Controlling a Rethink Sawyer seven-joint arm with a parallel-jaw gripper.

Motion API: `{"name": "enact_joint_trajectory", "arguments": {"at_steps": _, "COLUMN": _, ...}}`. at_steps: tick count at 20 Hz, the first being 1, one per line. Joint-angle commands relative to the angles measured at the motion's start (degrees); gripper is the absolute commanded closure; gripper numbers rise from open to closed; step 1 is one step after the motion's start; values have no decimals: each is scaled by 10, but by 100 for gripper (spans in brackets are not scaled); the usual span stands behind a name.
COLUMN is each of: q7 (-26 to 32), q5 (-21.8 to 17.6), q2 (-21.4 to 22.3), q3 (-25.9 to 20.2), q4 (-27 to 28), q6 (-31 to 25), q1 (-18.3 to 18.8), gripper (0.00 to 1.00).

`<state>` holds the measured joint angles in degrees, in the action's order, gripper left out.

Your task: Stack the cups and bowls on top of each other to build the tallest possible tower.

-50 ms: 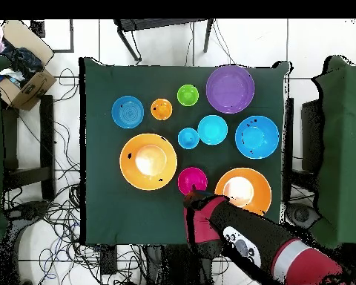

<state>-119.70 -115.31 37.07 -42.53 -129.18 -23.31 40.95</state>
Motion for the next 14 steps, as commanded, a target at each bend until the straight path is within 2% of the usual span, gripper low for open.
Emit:
{"name": "enact_joint_trajectory", "arguments": {"at_steps": 1, "q7": -107, "q5": -54, "q2": -38, "q3": -27, "q4": 0, "q6": -79, "q1": -18, "gripper": 0}}
{"name": "enact_joint_trajectory", "arguments": {"at_steps": 14, "q7": -118, "q5": -75, "q2": -52, "q3": -41, "q4": -7, "q6": -100, "q1": -3, "gripper": 0}}
